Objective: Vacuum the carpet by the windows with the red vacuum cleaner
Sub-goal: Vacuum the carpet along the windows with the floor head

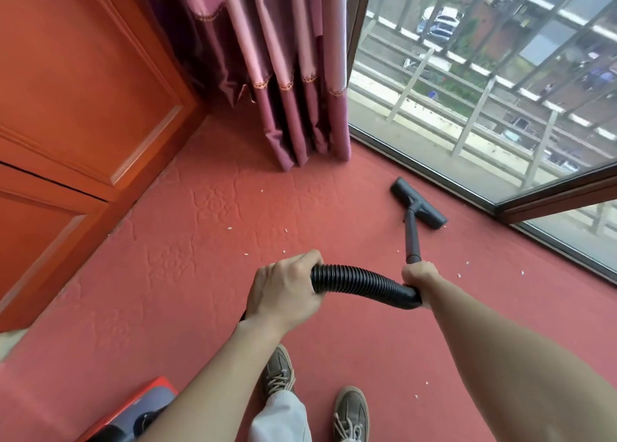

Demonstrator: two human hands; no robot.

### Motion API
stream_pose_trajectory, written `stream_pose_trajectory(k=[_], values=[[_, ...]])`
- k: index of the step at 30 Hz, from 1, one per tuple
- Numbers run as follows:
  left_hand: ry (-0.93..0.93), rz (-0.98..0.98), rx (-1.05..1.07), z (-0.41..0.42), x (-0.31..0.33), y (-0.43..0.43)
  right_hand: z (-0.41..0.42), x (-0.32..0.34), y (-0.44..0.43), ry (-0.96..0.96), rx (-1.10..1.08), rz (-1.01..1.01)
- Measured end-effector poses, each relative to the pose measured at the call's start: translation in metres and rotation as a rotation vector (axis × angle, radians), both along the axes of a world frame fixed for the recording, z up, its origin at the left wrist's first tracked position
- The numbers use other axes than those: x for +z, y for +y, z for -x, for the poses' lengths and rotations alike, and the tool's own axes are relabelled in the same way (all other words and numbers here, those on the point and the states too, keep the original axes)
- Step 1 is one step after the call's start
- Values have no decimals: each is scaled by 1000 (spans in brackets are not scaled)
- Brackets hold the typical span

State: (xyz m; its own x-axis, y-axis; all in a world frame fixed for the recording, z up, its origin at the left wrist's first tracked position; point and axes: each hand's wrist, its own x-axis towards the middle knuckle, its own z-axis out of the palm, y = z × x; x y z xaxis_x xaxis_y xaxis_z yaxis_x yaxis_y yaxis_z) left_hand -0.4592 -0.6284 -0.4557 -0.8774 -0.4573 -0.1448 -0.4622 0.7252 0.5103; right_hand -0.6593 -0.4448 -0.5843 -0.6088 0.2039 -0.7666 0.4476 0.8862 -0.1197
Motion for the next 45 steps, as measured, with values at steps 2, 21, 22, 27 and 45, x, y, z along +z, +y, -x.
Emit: stream_pose_trajectory(k=[2, 21, 22, 27, 45], values=[[-15, -15, -29, 1, -2, 6, -9, -6, 24, 0, -8, 0], [120, -42, 294, -123, 16, -46, -96, 6, -119, -130, 584, 162], [129, -54, 312, -133, 17, -41, -104, 5, -119, -151, 596, 160], [115, -127, 390, -176, 16, 0, -151, 6, -79, -190, 724, 157], [-92, -121, 107, -292, 37, 114, -319, 54, 104, -355, 913, 72]])
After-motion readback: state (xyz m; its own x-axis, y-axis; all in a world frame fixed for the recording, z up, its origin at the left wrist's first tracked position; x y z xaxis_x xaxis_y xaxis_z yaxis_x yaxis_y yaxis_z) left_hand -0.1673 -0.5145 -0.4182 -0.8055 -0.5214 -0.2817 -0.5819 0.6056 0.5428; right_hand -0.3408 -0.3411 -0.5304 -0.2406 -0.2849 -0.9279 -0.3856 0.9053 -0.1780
